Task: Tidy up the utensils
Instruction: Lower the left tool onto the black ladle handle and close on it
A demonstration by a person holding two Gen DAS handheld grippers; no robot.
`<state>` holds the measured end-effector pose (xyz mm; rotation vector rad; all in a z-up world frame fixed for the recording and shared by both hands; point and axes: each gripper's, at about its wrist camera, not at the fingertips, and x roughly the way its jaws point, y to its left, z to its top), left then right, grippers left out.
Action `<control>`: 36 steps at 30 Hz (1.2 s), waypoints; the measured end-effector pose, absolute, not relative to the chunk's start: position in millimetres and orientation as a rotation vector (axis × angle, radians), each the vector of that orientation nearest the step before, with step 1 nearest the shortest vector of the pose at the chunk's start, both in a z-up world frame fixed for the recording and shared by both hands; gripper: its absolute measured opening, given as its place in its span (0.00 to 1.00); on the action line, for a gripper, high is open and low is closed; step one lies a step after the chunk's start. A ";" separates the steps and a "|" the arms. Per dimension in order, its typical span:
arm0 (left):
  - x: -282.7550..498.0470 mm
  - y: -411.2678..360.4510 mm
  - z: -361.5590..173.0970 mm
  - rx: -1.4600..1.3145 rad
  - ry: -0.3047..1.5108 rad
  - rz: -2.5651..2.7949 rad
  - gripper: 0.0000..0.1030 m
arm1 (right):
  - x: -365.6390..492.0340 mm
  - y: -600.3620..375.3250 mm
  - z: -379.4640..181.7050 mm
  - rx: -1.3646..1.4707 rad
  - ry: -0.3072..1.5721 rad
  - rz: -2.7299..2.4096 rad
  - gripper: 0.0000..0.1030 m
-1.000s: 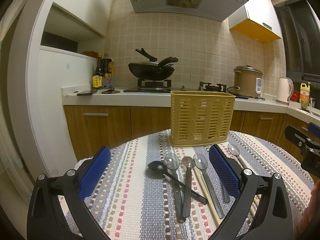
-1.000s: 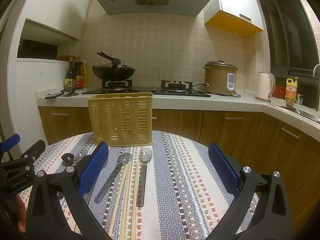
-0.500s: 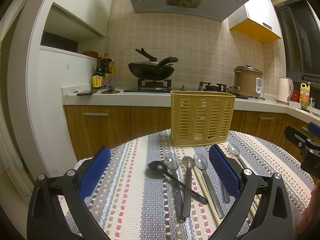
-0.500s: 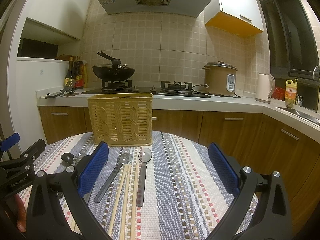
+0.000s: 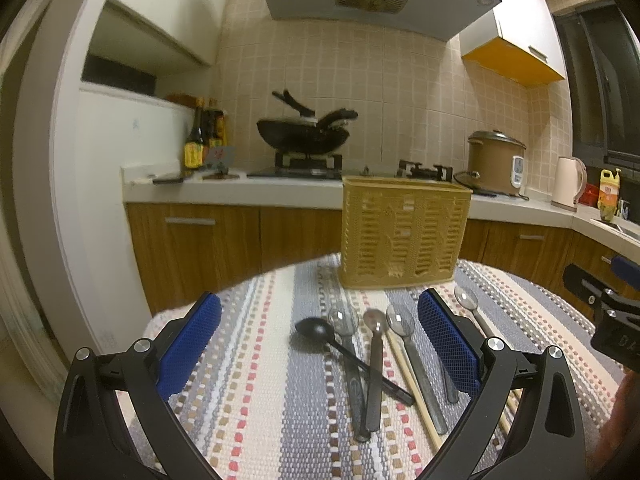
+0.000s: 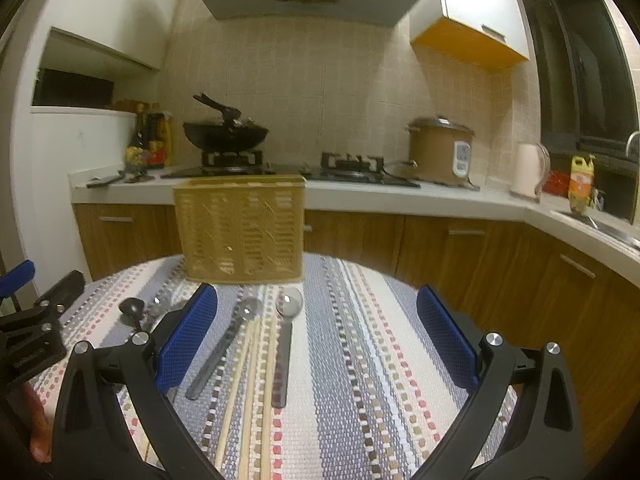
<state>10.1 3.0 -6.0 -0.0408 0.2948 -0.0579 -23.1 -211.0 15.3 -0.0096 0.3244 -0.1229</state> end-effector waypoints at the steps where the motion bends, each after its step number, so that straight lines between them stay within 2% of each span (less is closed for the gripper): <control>1: 13.3 4.2 -6.5 -0.037 0.322 -0.057 0.93 | -20.3 -210.8 14.1 -0.005 0.339 -0.129 0.92; 6: 33.1 20.5 -1.5 -0.023 0.459 -0.092 0.88 | -1.1 -216.1 10.8 0.022 0.451 -0.124 0.92; 9: 50.6 33.1 3.3 -0.031 0.548 -0.144 0.79 | 13.0 -217.1 14.3 0.004 0.528 -0.096 0.85; 14: 99.2 55.2 -0.7 -0.136 0.785 -0.300 0.75 | 39.9 -218.6 20.3 -0.038 0.622 -0.043 0.79; 19: 138.9 71.5 -20.7 -0.281 0.955 -0.319 0.67 | 74.9 -228.7 17.0 -0.022 0.749 0.021 0.67; 22: 154.0 73.0 -32.9 -0.368 1.009 -0.354 0.62 | 96.0 -234.6 7.7 -0.002 0.833 0.066 0.64; 26: 168.1 62.3 -41.0 -0.394 1.062 -0.350 0.62 | 116.7 -240.7 -6.5 0.030 0.928 0.107 0.57; 28: 174.7 58.2 -43.5 -0.391 1.089 -0.337 0.50 | 122.9 -243.8 -10.9 0.061 0.957 0.127 0.56; 32: 184.8 55.9 -49.5 -0.413 1.120 -0.316 0.47 | 132.0 -246.8 -13.7 0.089 0.983 0.143 0.56; 34: 187.4 55.6 -52.9 -0.422 1.133 -0.312 0.30 | 138.9 -246.2 -14.4 0.098 0.996 0.146 0.56; 36: 191.3 54.5 -57.4 -0.436 1.153 -0.300 0.23 | 147.4 -246.6 -15.3 0.113 1.017 0.156 0.55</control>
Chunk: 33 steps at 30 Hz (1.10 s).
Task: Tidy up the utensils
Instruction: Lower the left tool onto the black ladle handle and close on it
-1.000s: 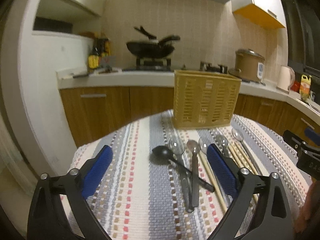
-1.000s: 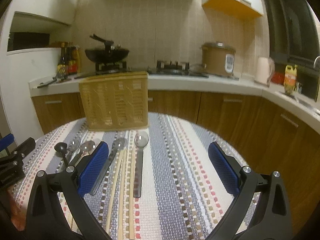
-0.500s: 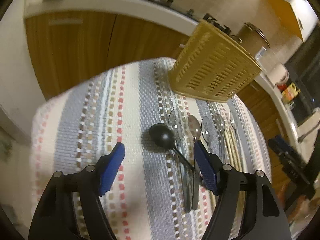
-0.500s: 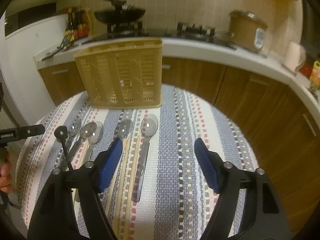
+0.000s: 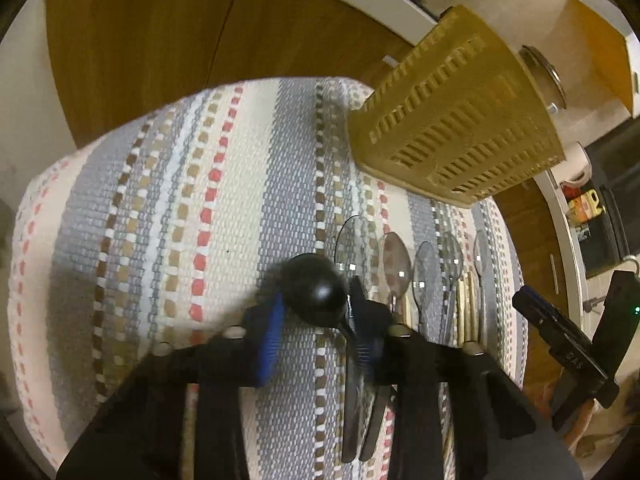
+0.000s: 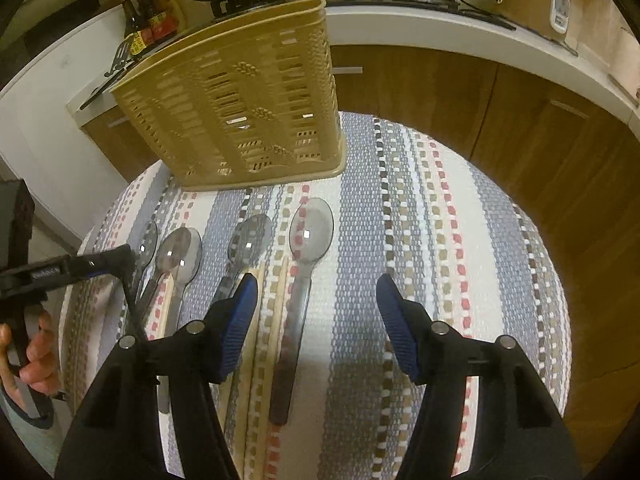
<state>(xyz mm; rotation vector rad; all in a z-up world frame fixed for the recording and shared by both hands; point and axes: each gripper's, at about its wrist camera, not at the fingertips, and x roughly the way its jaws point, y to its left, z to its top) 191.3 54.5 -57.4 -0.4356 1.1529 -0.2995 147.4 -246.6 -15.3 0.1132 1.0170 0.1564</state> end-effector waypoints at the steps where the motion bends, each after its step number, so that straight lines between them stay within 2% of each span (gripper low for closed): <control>1: 192.3 54.1 -57.4 -0.431 1.150 -0.288 0.17 | 152.0 -246.8 -16.2 0.122 1.031 0.159 0.52; 3: 195.3 53.3 -57.9 -0.437 1.154 -0.294 0.10 | 159.0 -248.1 -17.7 0.140 1.052 0.163 0.50; 6: 200.0 53.4 -55.8 -0.426 1.169 -0.305 0.06 | 166.2 -249.8 -19.6 0.157 1.070 0.164 0.48; 16: 218.4 38.0 -41.4 -0.042 1.273 -0.161 0.04 | 167.6 -247.9 -27.0 0.119 1.089 0.139 0.48; 17: 218.1 33.4 -40.8 -0.034 1.274 -0.183 0.05 | 167.1 -248.3 -28.0 0.122 1.089 0.140 0.48; 18: 217.6 29.1 -39.7 -0.033 1.272 -0.208 0.11 | 166.7 -248.6 -28.8 0.124 1.090 0.141 0.48; 20: 215.2 23.9 -35.5 -0.052 1.259 -0.261 0.28 | 165.1 -248.8 -29.3 0.119 1.091 0.141 0.48; 21: 214.1 24.0 -32.1 -0.067 1.246 -0.280 0.40 | 164.2 -248.8 -29.8 0.116 1.091 0.141 0.48; 22: 213.5 26.2 -28.3 -0.080 1.231 -0.287 0.44 | 162.9 -249.6 -29.5 0.113 1.090 0.142 0.48; 27: 213.8 49.3 -15.0 -0.140 1.188 -0.261 0.45 | 161.4 -254.0 -22.0 0.118 1.068 0.142 0.48; 33: 220.9 56.2 -33.4 -0.177 1.233 -0.244 0.45 | 172.1 -260.6 -21.9 0.157 1.105 0.153 0.48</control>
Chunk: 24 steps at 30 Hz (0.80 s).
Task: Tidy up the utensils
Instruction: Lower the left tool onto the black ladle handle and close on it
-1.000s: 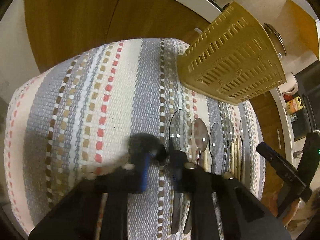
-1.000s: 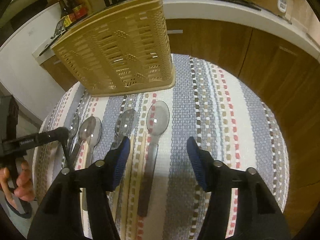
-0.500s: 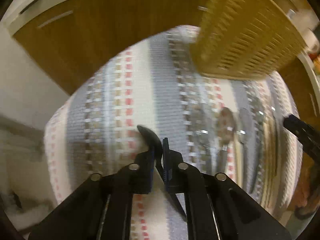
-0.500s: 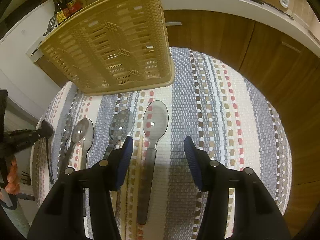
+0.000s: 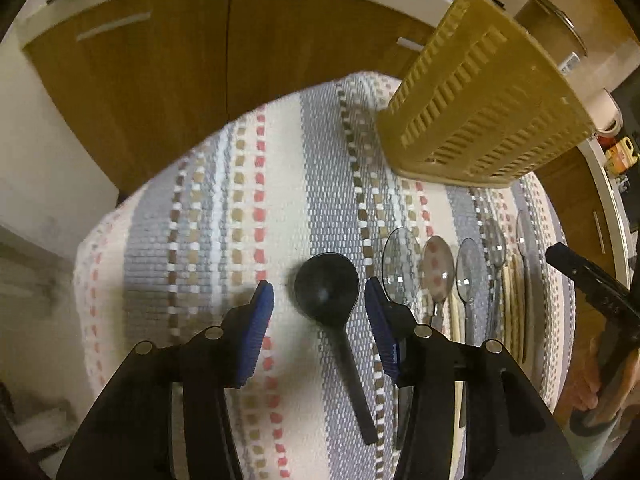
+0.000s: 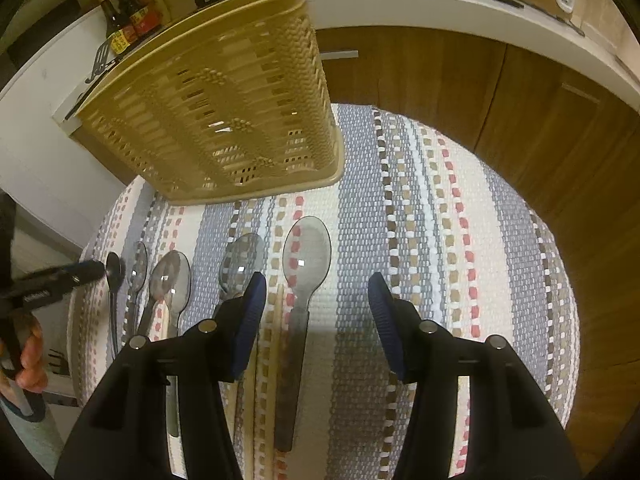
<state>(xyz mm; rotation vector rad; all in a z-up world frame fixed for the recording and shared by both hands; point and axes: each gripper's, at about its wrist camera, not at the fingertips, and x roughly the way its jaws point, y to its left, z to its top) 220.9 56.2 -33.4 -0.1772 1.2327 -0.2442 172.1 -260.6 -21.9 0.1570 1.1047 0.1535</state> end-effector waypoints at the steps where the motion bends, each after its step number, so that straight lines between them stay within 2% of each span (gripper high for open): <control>1: 220.7 56.2 -35.0 -0.182 1.230 -0.240 0.45 | 174.0 -260.9 -22.1 0.163 1.116 0.161 0.48; 12: 229.7 39.1 -44.9 -0.148 1.205 -0.195 0.45 | 192.4 -259.0 -30.7 0.197 1.179 0.149 0.48; 16: 229.0 25.2 -47.6 -0.089 1.191 -0.163 0.41 | 197.8 -258.6 -31.0 0.195 1.193 0.138 0.49; 18: 228.7 23.3 -46.9 -0.068 1.182 -0.147 0.34 | 197.5 -260.0 -31.4 0.197 1.200 0.126 0.51; 24: 231.3 24.8 -46.3 -0.074 1.172 -0.152 0.33 | 215.6 -248.5 -38.9 0.146 1.225 0.099 0.52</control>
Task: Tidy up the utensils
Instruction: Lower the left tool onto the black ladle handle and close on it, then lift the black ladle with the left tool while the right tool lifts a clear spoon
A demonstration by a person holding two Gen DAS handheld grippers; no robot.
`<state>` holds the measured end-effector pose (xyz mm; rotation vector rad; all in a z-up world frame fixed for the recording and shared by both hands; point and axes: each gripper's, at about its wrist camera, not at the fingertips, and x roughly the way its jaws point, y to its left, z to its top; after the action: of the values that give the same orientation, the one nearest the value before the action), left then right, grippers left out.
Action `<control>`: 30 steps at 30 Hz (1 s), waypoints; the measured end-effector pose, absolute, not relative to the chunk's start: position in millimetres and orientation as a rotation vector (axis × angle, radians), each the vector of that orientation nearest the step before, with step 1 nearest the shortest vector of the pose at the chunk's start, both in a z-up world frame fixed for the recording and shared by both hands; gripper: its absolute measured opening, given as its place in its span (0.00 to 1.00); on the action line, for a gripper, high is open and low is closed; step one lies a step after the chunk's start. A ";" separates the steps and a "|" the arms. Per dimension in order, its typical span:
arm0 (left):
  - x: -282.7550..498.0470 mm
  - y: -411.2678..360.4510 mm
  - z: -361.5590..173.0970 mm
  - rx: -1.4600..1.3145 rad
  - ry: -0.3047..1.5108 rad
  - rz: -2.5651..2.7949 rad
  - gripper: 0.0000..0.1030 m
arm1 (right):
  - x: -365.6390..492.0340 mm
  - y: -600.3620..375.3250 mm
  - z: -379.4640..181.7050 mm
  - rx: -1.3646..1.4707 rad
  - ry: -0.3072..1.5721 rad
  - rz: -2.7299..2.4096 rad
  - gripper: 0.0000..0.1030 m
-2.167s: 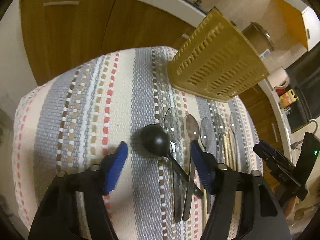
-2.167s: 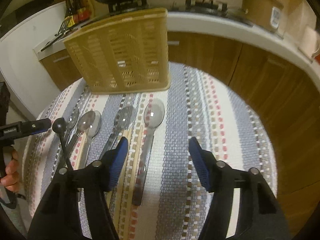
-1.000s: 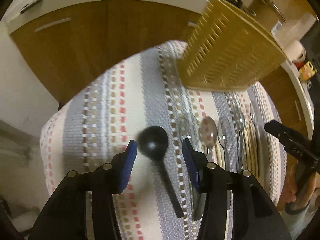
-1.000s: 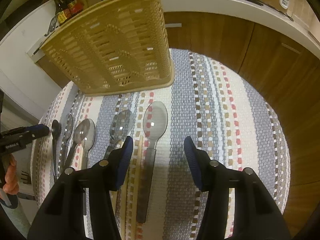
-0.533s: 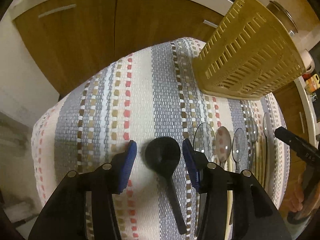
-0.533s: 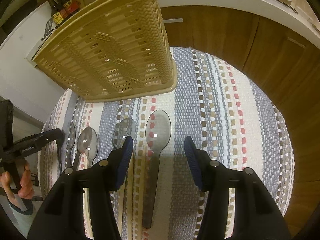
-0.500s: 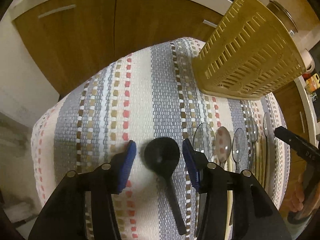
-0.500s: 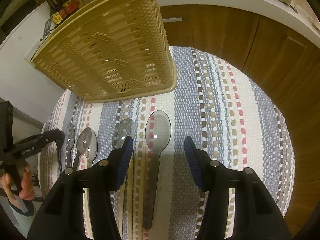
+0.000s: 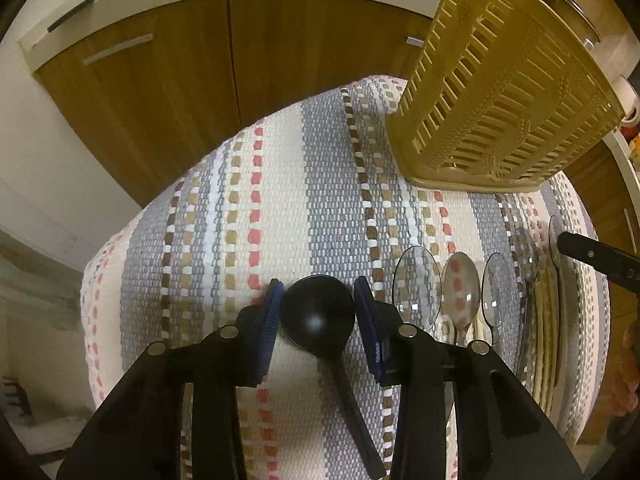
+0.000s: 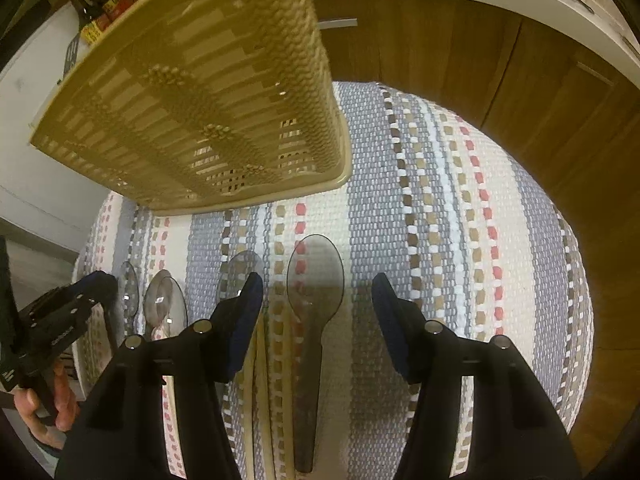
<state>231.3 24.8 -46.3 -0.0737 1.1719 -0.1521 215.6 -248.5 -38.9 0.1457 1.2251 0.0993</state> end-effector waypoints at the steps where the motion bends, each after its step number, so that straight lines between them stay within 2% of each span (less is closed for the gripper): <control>1: 231.8 25.7 -45.8 -0.074 1.170 -0.155 0.33 | 215.5 -245.0 -41.6 0.131 1.226 0.091 0.52; 6: 225.0 35.8 -43.3 -0.073 1.160 -0.164 0.33 | 218.6 -230.9 -51.6 0.069 1.250 0.057 0.50; 8: 222.7 36.1 -43.0 -0.067 1.149 -0.166 0.33 | 218.4 -219.8 -54.0 -0.001 1.236 0.025 0.34; 9: 221.4 37.1 -42.8 -0.067 1.144 -0.166 0.33 | 217.4 -216.4 -54.1 -0.031 1.225 0.019 0.30; 17: 196.6 40.1 -6.6 -0.073 0.968 -0.225 0.33 | 184.6 -225.2 -30.5 0.017 1.102 0.095 0.29; 24: 168.7 35.6 57.9 -0.077 0.750 -0.277 0.33 | 141.7 -247.9 28.3 0.124 0.871 0.214 0.29; 30: 158.8 19.4 120.1 -0.041 0.492 -0.261 0.33 | 124.8 -250.3 89.2 0.123 0.624 0.244 0.29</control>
<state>158.8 19.4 120.1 -0.0411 0.4920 -0.2614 124.8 -250.3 89.2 0.1234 0.6236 0.2437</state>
